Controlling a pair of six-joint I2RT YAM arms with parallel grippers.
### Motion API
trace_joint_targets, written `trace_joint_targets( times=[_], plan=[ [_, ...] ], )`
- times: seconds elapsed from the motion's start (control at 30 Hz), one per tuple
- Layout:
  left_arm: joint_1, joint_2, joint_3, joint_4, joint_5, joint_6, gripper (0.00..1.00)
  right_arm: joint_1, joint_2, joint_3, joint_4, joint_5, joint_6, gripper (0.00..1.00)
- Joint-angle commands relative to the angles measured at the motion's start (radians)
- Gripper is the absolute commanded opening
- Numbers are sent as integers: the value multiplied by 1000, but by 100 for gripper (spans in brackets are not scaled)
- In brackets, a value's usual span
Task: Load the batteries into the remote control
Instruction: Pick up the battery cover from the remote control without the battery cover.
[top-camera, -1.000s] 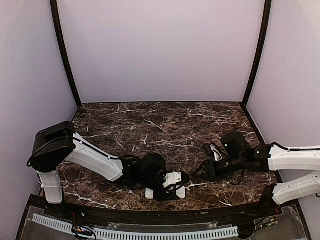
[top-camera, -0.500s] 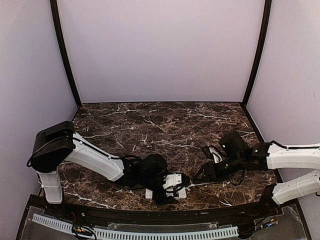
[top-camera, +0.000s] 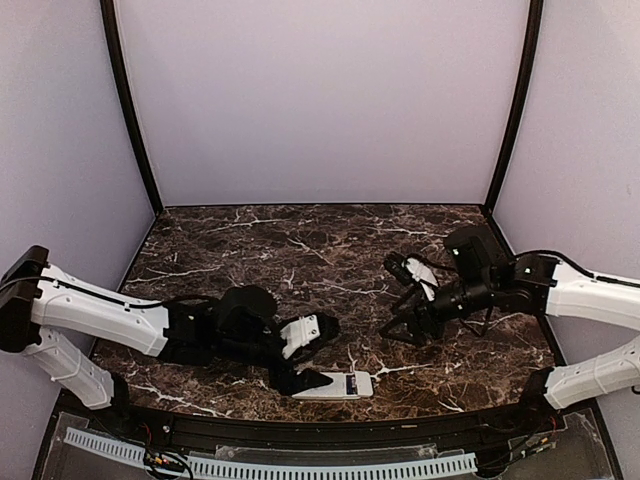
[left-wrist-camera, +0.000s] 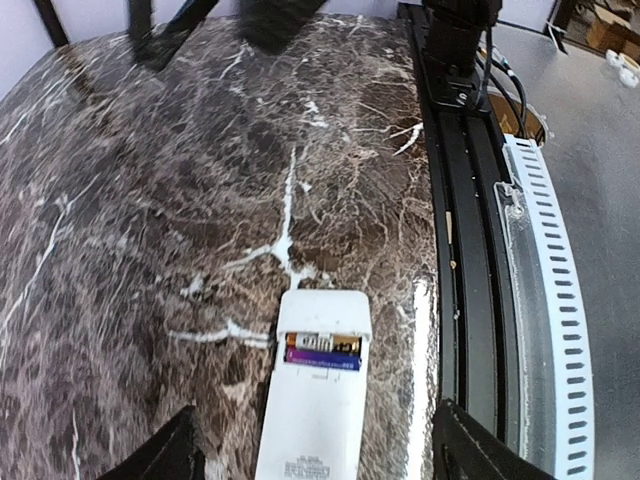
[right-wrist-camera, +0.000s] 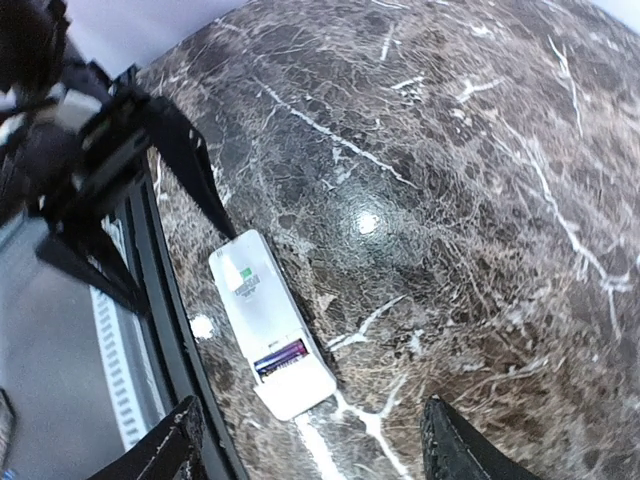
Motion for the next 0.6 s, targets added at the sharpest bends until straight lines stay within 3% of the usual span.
trace_joint_targets(
  times=[0.0, 0.1, 0.2, 0.33, 0.57],
  plan=[
    [-3, -138, -114, -120, -166, -300, 73, 36, -33, -55, -4, -41, -505, 71],
    [-5, -195, -185, -162, -239, -427, 71, 116, 0, -107, 24, -29, -653, 71],
    [-7, -232, -238, -210, -310, -506, 71, 143, 105, -92, 9, -9, -692, 69],
    [-12, -214, -280, -237, -335, -524, 71, 145, 244, -57, 33, 19, -668, 56],
    [-17, -189, -281, -218, -301, -492, 74, 183, 344, -72, 123, 92, -673, 76]
  ],
)
